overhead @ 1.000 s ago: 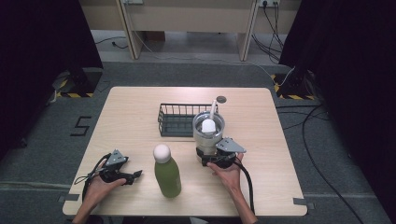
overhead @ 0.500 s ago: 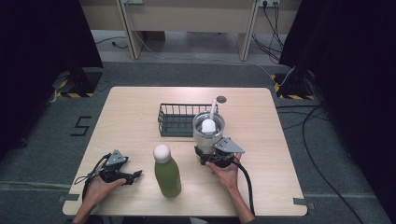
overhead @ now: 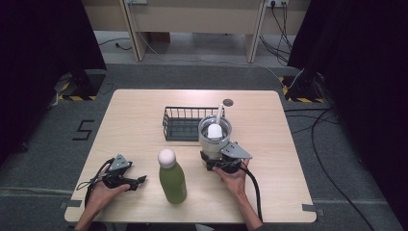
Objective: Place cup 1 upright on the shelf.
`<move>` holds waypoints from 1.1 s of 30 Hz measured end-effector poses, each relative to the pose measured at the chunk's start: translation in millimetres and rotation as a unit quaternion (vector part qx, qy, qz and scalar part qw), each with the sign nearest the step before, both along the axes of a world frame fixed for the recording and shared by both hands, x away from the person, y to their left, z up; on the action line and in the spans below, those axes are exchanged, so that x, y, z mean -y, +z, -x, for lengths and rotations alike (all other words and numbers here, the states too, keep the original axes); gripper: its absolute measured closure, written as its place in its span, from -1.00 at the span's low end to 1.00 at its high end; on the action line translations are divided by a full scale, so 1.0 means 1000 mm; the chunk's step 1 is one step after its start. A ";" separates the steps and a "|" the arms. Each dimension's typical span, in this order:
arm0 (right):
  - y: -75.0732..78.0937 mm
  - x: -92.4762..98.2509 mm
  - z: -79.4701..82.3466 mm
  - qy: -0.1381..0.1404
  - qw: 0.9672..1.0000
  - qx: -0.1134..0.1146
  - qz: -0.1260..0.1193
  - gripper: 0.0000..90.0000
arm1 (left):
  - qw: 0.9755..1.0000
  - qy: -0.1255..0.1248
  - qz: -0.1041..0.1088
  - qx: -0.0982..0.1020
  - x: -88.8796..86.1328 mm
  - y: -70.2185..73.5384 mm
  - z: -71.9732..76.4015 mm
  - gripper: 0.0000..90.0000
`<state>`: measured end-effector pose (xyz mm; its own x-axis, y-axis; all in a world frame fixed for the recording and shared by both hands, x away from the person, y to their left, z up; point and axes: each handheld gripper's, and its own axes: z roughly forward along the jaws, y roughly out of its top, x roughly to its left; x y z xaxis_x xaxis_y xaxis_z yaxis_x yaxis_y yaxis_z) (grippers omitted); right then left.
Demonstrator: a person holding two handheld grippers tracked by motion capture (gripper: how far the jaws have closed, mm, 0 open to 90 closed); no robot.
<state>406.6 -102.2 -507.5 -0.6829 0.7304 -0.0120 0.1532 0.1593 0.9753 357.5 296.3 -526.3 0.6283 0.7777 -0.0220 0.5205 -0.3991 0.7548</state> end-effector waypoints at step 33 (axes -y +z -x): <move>0.048 0.002 -0.009 0.004 1.000 0.007 0.005 -0.75 | 1.000 0.000 0.000 0.000 0.000 0.000 0.000 -0.70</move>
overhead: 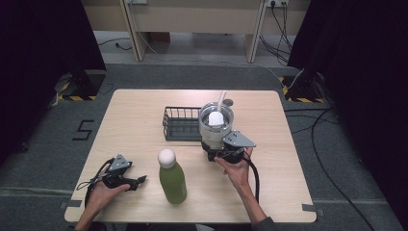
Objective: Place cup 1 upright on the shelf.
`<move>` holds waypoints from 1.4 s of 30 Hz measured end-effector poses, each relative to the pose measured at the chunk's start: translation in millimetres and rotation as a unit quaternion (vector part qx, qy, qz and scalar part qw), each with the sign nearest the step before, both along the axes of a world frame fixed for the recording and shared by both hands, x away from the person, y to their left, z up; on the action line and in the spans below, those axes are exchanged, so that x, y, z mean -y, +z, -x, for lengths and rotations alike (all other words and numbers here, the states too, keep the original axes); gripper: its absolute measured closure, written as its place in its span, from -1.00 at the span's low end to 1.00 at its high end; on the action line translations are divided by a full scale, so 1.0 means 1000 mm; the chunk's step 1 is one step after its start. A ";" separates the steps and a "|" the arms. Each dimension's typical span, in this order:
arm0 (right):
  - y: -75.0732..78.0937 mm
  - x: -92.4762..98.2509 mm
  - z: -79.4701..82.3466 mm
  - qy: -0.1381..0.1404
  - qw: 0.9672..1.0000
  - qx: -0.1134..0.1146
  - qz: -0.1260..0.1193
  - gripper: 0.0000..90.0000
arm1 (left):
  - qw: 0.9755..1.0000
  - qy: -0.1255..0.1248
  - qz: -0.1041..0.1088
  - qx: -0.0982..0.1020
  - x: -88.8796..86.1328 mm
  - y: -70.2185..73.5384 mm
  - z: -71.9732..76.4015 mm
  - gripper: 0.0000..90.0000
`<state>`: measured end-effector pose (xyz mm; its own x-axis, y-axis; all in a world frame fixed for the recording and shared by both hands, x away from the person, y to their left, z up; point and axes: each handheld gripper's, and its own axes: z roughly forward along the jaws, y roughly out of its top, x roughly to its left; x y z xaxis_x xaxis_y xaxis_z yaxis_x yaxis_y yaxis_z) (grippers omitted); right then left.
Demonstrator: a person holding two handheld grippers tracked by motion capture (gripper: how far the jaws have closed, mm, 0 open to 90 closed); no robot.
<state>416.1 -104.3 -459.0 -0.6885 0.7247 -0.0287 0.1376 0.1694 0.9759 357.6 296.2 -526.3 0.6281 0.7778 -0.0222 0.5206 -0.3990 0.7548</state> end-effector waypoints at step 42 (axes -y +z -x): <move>0.077 -0.034 -0.059 -0.004 1.000 0.017 0.000 -0.75 | 1.000 0.000 0.000 0.000 0.000 0.000 0.000 -0.70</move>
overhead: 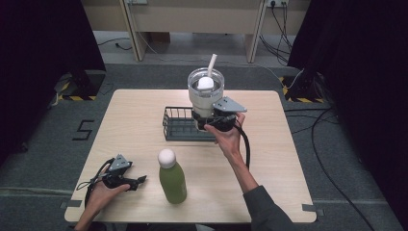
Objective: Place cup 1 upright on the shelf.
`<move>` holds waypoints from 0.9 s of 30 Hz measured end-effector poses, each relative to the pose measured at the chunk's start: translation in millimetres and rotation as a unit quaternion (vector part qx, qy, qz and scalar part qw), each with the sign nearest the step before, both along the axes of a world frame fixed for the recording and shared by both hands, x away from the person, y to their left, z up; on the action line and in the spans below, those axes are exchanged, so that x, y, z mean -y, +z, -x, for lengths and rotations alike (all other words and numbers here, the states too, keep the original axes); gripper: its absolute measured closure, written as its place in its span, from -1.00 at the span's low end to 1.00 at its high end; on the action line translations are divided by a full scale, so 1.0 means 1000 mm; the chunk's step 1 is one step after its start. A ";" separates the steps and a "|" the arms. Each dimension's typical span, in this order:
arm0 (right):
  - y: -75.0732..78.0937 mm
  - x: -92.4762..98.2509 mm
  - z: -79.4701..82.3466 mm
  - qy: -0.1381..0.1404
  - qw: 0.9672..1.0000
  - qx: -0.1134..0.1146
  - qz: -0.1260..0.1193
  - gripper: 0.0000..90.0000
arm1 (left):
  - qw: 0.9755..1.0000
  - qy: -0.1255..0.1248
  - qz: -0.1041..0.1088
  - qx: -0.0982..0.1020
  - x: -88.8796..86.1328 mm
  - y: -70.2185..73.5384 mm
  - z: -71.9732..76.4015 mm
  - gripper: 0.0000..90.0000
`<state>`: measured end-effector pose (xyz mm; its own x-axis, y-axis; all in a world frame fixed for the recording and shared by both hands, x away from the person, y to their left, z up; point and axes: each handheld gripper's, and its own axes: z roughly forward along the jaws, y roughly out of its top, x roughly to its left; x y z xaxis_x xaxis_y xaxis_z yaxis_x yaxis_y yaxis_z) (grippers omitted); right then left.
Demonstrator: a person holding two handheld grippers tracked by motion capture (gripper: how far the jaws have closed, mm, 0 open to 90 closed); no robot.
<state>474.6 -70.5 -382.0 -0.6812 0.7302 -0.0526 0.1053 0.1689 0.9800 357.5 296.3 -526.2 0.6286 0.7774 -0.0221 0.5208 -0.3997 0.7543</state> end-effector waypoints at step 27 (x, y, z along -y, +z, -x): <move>-0.021 -0.002 -0.052 -0.051 0.998 -0.019 0.010 -0.75 | 1.000 0.000 0.000 0.000 0.000 0.000 0.000 -0.70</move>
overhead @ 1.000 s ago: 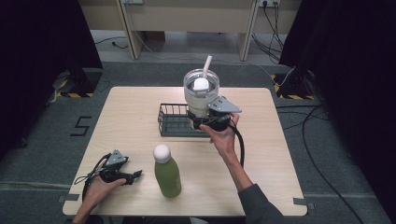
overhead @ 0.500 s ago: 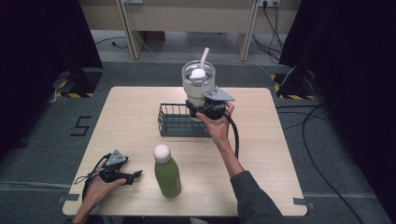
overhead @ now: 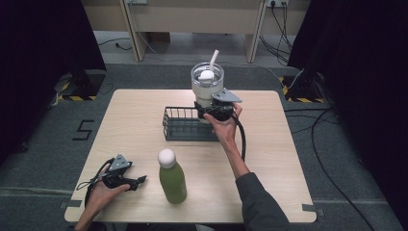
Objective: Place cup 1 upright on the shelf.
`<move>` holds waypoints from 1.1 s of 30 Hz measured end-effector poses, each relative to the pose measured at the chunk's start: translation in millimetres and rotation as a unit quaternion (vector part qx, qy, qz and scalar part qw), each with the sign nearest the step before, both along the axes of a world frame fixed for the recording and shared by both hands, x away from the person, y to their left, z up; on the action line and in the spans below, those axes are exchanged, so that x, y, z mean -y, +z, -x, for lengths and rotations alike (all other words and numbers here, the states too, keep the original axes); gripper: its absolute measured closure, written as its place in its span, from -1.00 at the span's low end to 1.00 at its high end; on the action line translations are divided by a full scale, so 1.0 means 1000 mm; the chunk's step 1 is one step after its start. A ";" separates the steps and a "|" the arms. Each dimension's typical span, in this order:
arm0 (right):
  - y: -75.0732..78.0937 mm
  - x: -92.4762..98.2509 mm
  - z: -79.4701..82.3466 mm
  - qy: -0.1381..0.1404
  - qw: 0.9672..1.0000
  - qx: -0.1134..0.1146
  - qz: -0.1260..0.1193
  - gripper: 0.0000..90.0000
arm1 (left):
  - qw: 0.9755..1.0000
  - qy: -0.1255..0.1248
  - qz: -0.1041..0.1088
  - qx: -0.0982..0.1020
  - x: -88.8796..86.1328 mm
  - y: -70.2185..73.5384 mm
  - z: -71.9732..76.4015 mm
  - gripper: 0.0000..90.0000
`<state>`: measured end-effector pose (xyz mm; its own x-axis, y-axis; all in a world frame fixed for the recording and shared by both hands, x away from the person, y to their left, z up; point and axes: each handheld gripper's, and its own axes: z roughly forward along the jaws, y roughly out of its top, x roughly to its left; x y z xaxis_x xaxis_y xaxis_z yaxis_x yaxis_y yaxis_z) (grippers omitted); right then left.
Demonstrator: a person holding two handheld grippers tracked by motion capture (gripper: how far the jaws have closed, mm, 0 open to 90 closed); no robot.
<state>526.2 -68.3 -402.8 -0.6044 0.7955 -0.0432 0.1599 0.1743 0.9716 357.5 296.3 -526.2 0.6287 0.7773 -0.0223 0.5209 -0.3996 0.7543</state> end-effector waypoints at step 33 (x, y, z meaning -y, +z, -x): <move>-0.040 0.006 -0.003 -0.014 1.000 -0.011 0.001 -0.75 | 1.000 0.000 0.000 0.000 0.000 0.000 0.000 -0.70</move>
<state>528.8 -74.0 -442.8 -0.5832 0.8117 -0.0331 0.1851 0.1724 0.9675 357.5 296.2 -526.2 0.6285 0.7775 -0.0229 0.5212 -0.3991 0.7544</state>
